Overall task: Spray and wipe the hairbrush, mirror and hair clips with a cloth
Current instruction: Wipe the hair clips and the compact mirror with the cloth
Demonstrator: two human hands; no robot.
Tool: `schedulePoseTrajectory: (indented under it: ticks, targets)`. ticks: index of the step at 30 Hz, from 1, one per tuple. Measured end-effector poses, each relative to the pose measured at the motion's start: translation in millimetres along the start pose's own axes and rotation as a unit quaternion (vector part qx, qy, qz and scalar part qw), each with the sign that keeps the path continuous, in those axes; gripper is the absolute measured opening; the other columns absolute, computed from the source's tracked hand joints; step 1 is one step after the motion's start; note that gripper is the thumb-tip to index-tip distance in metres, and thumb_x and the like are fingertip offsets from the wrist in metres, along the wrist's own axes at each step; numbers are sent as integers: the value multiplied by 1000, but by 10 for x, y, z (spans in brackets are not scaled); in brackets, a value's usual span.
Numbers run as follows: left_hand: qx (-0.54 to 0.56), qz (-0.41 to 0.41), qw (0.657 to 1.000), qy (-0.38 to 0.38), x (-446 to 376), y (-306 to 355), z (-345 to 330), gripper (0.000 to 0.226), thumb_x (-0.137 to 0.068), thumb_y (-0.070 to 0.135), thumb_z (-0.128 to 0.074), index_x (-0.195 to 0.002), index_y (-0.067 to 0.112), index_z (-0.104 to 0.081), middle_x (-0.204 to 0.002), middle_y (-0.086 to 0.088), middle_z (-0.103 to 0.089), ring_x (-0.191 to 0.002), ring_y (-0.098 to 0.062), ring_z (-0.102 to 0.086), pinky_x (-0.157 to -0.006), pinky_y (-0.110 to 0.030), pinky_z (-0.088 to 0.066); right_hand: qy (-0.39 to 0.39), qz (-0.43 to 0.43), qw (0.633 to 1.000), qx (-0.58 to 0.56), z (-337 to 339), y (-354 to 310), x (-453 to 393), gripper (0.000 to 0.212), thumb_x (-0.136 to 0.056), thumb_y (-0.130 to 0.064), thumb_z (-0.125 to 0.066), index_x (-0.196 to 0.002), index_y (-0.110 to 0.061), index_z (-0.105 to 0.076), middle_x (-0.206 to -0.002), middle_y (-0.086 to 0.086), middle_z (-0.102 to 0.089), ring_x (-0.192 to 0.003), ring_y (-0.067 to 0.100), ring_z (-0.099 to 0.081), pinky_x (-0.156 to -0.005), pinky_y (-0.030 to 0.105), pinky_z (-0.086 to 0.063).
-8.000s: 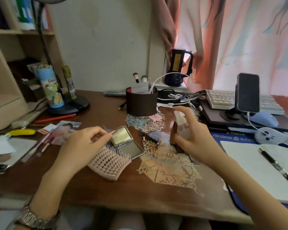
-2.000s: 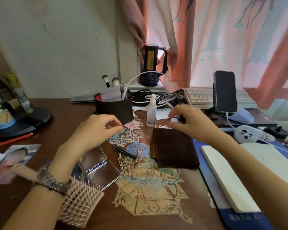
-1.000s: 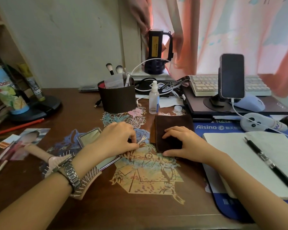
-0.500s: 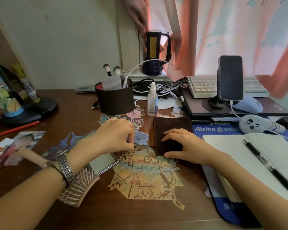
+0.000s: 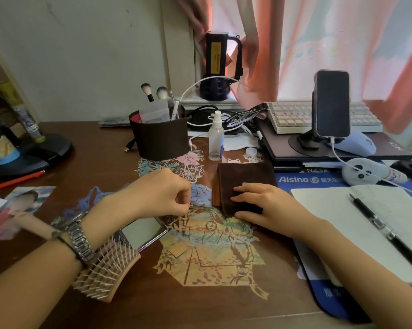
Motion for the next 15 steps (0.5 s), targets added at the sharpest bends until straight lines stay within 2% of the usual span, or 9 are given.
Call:
schedulePoseTrajectory:
  ticks: [4,7,11,13,15]
  targets:
    - [18,9,1000,16,78,34,-17,2,-80,24,-68,-80,22,-67,-71,13,-64,-69,-1,-62,-65,-25,-54,31,13,999,11,15,-29,-9,31,-91,-38,-58,-117,-24,-67,-127,-5,-61,-114,13,-58,-88,32,-52]
    - [33,20,999,17,111,78,-62,4,-82,21,-68,-79,18,-66,-70,14,-63,-69,0,-60,-66,-26,-53,58,7,998,-3,33,-32,-8,24,-91,-33,-59,-110,-24,-70,-121,-7,-64,-108,11,-61,-81,30,-54]
    - [47,21,999,9,125,131,-132,10,-82,25,-72,-80,19,-65,-75,13,-64,-68,3,-59,-59,-11,-44,67,-7,996,-54,27,-10,10,23,-91,-31,-60,-109,-21,-71,-120,-5,-65,-109,11,-61,-88,30,-52]
    - [61,24,998,8,129,130,-159,14,-79,24,-75,-80,22,-61,-76,12,-64,-69,3,-60,-60,-12,-47,72,-15,994,-85,34,5,18,25,-91,-30,-60,-110,-18,-71,-120,-4,-65,-111,10,-60,-94,26,-48]
    - [84,26,996,2,134,127,-181,21,-76,22,-78,-84,24,-59,-79,11,-65,-72,2,-62,-66,-17,-53,72,-21,992,-106,47,10,24,26,-90,-31,-60,-110,-17,-71,-119,-3,-66,-112,8,-59,-96,24,-46]
Point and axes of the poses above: each hand's wrist, its own x-axis away from the middle knuckle, its own z-axis out of the back of the hand, y = z × x, the point moved 4 cm from there along -x, towards the middle knuckle
